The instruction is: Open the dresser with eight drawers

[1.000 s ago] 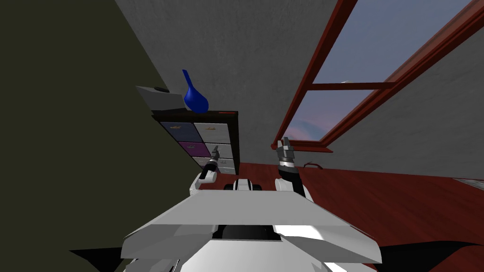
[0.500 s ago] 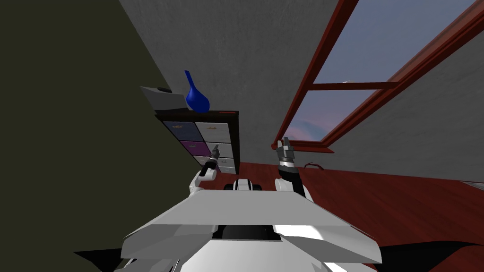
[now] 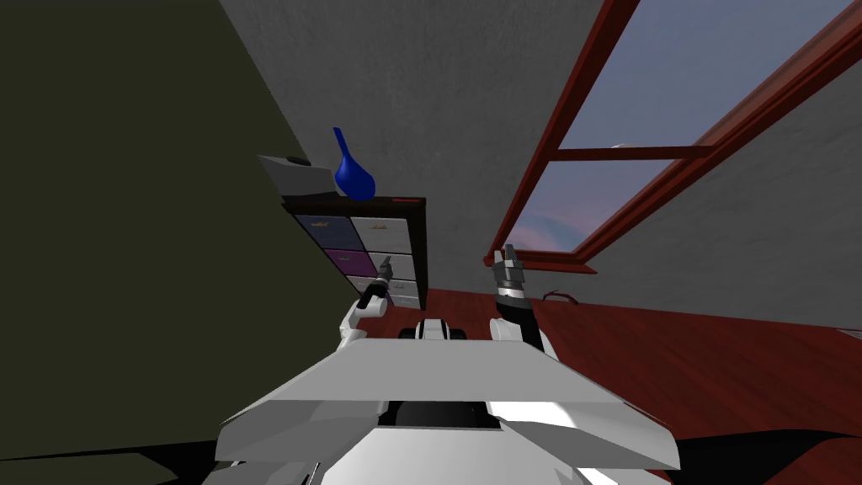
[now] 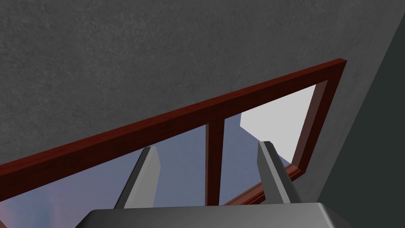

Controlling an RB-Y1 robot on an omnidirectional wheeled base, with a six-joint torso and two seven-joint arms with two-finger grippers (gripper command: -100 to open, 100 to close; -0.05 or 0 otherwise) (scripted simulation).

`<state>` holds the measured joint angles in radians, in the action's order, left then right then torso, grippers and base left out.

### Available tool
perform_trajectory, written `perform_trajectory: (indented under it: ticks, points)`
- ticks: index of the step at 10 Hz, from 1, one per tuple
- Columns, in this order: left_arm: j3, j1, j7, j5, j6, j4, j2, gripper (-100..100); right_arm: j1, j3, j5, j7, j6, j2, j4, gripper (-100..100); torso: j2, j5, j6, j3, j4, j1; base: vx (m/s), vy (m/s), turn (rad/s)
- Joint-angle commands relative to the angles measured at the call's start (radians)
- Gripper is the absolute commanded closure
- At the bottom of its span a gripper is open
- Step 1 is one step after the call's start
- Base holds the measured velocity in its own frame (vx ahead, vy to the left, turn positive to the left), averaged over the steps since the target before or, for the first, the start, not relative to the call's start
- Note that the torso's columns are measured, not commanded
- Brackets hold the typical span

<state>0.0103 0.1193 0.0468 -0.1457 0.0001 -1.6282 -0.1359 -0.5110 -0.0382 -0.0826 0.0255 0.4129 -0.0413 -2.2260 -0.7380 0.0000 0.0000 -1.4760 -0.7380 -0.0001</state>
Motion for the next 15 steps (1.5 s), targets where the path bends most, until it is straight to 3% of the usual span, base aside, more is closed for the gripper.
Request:
perform_trajectory:
  ticks: [1, 4, 5, 9, 10, 15]
  points:
    - [0.004, -0.019, -0.003, -0.004, 0.056, -0.014, 0.024, -100, 0.000, 0.000, 0.000, 0.000, 0.000, 0.000, 0.000, 0, 0.000, 0.000, 0.000, 0.000, 0.000, 0.000, -0.024, -0.013, 0.024]
    - [0.007, -0.036, -0.006, -0.006, 0.109, -0.029, 0.072, -100, 0.000, 0.000, 0.000, 0.000, 0.000, 0.000, 0.000, 0, 0.000, 0.000, 0.000, 0.000, 0.000, 0.000, -0.016, -0.010, 0.024]
    - [0.008, -0.042, -0.007, -0.008, 0.131, -0.035, 0.107, -100, 0.000, 0.000, 0.000, 0.000, 0.000, 0.000, 0.000, 0, 0.000, 0.000, 0.000, 0.000, 0.000, 0.000, -0.017, -0.010, 0.031]
    - [0.011, -0.047, -0.007, -0.008, 0.135, -0.034, 0.107, -100, 0.000, 0.000, 0.000, 0.000, 0.000, 0.000, 0.000, 0, 0.006, 0.000, 0.000, -0.003, 0.001, 0.001, 0.038, -0.004, 0.001]
    - [0.011, -0.047, -0.007, -0.008, 0.135, -0.035, 0.107, 100, 0.000, 0.000, 0.000, 0.000, 0.000, 0.000, 0.000, 0, 0.003, 0.000, 0.000, -0.002, 0.001, 0.001, -0.002, -0.002, 0.015]
    - [0.000, -0.027, -0.006, -0.013, 0.152, -0.062, 0.103, 100, 0.000, 0.000, 0.000, 0.000, 0.000, 0.000, 0.000, 0, -0.005, -0.001, -0.001, 0.003, -0.004, 0.001, -0.161, 0.015, 0.011]
